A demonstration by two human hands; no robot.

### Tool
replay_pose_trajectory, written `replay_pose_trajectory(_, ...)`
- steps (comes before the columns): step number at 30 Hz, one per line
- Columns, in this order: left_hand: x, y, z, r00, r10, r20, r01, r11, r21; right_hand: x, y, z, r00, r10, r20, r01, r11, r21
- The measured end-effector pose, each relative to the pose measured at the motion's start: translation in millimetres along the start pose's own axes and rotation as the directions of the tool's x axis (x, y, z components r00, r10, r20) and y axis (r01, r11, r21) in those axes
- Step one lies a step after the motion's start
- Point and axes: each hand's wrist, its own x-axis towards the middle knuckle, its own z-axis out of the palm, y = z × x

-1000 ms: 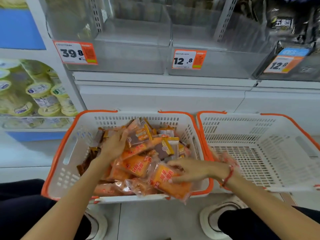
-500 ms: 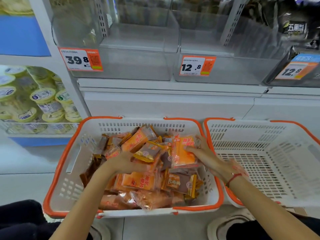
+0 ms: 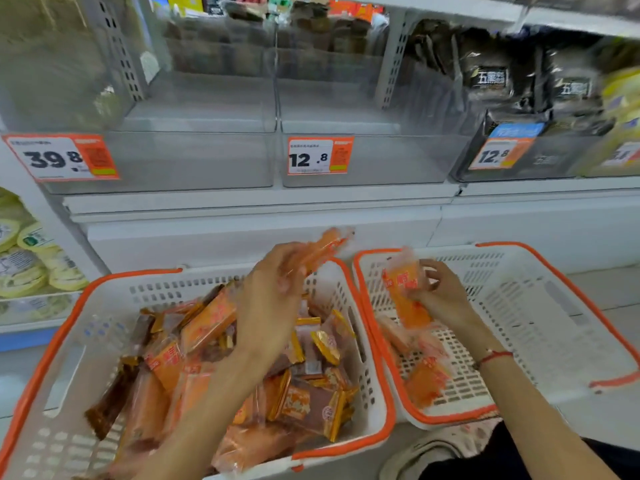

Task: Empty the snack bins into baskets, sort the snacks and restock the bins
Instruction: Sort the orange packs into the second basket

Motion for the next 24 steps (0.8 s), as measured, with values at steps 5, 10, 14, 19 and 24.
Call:
replay_pose_trajectory(5,16,17,106,0.921,0.176,0.348,-0.268,0.934,0.237,-9,75,-14,0.998,0.059,-0.031,-0.066,0.954,-0.291)
replay_pose_trajectory(10,10,-10,158,0.816,0.105,0.569,-0.32,0.901,0.292,-4,102,-23,0.982,0.115,0.148,-0.019,0.847,-0.532)
replay_pose_trajectory(14,16,-7,148,0.743,0.133,0.656,-0.265,0.958,0.106,4,78,-18,0.98,0.024,0.2,0.113,0.755,-0.646)
replay_pose_trajectory(19,21,-18,78,0.813,-0.006,0.582,-0.208,0.931,0.3,3,25,-3,0.966,-0.121,0.228,0.248,0.681,-0.689)
replay_pose_trajectory(24,13,-77,-20,0.965,-0.029,0.261,-0.121,0.834,0.539,-20,-39,59,0.808,-0.327,0.491,0.561,0.685,-0.466)
